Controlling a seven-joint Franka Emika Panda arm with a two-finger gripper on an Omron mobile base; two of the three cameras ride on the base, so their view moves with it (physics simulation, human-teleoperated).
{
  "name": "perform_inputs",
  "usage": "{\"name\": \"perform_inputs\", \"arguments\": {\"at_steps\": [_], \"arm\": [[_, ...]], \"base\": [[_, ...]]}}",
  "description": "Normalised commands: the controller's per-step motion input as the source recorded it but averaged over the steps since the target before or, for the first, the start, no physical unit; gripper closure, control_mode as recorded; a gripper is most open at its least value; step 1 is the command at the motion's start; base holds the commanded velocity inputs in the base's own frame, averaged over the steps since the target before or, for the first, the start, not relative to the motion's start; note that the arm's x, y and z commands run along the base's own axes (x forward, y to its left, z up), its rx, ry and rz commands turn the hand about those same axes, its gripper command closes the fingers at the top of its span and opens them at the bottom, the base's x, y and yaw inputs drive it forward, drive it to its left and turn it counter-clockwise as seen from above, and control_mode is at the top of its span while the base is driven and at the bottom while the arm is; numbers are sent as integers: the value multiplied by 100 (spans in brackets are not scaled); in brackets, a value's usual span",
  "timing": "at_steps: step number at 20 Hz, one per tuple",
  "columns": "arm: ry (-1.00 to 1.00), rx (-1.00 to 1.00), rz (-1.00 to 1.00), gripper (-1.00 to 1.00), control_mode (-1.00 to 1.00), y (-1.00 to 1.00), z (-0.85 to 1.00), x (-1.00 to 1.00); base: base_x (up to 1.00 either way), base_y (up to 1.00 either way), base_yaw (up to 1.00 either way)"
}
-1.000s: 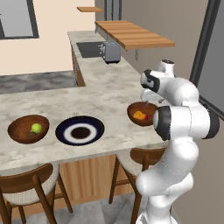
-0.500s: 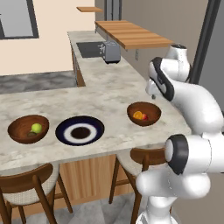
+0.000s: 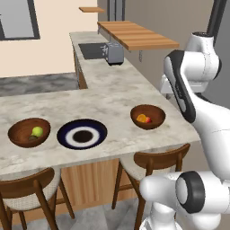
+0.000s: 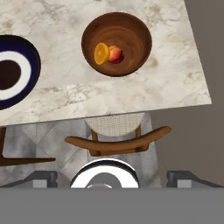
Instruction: Take the fruits from the plate on the dining counter and place two fruits in each bowl.
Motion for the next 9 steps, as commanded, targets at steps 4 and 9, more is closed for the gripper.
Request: {"name": "perform_inputs", "arguments": {"at_steps": [4, 9], "arm": [[-5, -5, -20, -100, -100, 39, 3, -100], [-14, -3, -10, -100, -100, 37, 1, -100]], "base": [[0, 0, 0], [0, 0, 0]]}}
